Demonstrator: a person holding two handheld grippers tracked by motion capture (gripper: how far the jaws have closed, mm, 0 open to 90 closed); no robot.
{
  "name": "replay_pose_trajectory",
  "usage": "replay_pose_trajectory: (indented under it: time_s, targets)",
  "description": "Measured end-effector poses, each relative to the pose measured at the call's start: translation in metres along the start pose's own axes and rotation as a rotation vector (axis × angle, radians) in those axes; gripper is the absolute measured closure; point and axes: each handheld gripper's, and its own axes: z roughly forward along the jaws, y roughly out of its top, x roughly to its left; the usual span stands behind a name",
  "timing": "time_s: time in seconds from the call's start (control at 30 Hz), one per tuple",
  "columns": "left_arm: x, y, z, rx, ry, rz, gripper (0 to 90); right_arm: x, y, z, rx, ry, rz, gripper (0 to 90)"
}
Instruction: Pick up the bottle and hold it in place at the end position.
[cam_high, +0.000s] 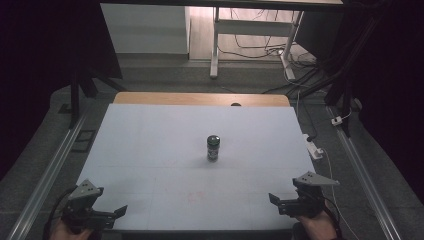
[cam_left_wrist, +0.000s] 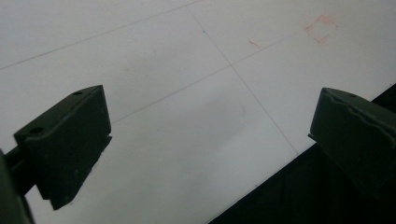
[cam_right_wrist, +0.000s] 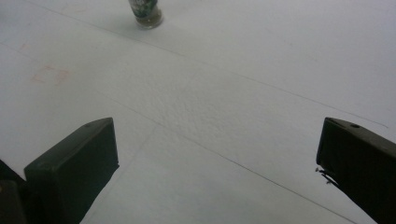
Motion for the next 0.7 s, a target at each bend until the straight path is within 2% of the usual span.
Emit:
replay_pose_trajectory:
  time_s: [0.07,0.13,0.37,0.7]
  targets:
    - [0.0007,0.0000,0.0000,0.000,-0.003,-0.003,0.0,-0.0042,-0.0003,-0.0004,0.000,0.026,0.036,0.0]
    - [0.0011,0.0001,0.0001,-0.001,-0.008,-0.003,0.0,-0.0065,-0.0006,-0.0003,0.002,0.037,0.050,0.0]
    - [0.0016,0.0006,0.0008,0.001,-0.014,-0.006,0.0,-0.0027,-0.0004,0.0012,0.022,0.036,0.018,0.0]
    - [0.0022,0.0014,0.0019,0.014,-0.021,-0.006,0.0,-0.0013,-0.0002,0.0016,0.029,0.045,0.005,0.0]
